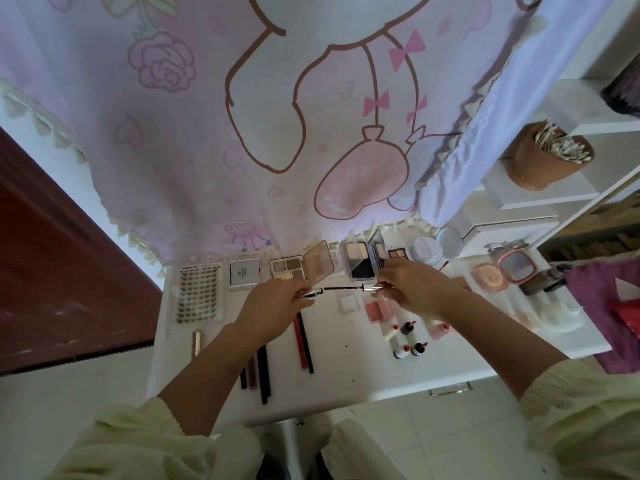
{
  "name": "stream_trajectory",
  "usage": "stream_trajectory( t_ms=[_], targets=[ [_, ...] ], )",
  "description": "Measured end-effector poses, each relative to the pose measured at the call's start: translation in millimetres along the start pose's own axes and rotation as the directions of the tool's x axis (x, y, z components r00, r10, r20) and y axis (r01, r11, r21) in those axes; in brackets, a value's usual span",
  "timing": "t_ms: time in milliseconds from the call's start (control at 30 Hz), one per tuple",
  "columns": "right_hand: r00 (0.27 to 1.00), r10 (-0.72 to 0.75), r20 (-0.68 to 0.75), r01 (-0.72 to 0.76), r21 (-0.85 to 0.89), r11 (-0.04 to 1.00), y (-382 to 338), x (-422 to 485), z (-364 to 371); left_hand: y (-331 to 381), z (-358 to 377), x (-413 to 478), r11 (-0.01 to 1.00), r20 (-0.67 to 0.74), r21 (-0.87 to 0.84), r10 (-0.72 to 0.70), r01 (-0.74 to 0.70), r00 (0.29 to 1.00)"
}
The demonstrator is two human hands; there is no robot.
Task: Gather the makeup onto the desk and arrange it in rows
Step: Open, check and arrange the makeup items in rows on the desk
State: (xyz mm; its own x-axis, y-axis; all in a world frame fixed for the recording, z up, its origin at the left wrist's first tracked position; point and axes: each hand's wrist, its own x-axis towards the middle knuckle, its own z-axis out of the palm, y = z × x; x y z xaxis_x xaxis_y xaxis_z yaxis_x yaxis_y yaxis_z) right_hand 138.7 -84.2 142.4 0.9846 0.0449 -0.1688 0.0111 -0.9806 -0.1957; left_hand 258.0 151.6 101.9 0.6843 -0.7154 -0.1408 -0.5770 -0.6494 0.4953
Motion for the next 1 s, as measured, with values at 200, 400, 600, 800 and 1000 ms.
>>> stream_trajectory(
  t_ms=[200, 400, 600, 800, 1000],
  targets=[
    [0.99, 0.133, -0.038, -0.12, 0.237, 0.964, -3.7, -1.8, 9.6, -3.7, 11.2, -0.3, 0.923, -0.102, -0.378, -0.113, 0.066, 0.988],
    [0.923, 0.381, -0.054, -0.282, 0.579, 0.765, -23.6, 1.1, 36.2, 15.9, 23.4, 12.9, 0.729, -0.158, -0.682, -0.222, 0.056, 0.962],
    [0.839, 0.542, 0.048, -0.445, 0.633, 0.634, -31.1, 4.5, 75.9, 22.3, 57.3, 11.1, 0.747, -0.152, -0.655, -0.278, 0.114, 0.948],
    [0.767, 0.627, 0.134, -0.583, 0.552, 0.596, -37.3, 10.9, 121.7, 12.5, 97.1, 7.6, 0.778, -0.058, -0.585, -0.324, 0.231, 0.944],
    [0.725, 0.672, 0.151, -0.621, 0.564, 0.544, -38.7, 19.0, 149.4, 8.4, 119.3, 9.0, 0.806, -0.054, -0.53, -0.34, 0.262, 0.939]
  ],
)
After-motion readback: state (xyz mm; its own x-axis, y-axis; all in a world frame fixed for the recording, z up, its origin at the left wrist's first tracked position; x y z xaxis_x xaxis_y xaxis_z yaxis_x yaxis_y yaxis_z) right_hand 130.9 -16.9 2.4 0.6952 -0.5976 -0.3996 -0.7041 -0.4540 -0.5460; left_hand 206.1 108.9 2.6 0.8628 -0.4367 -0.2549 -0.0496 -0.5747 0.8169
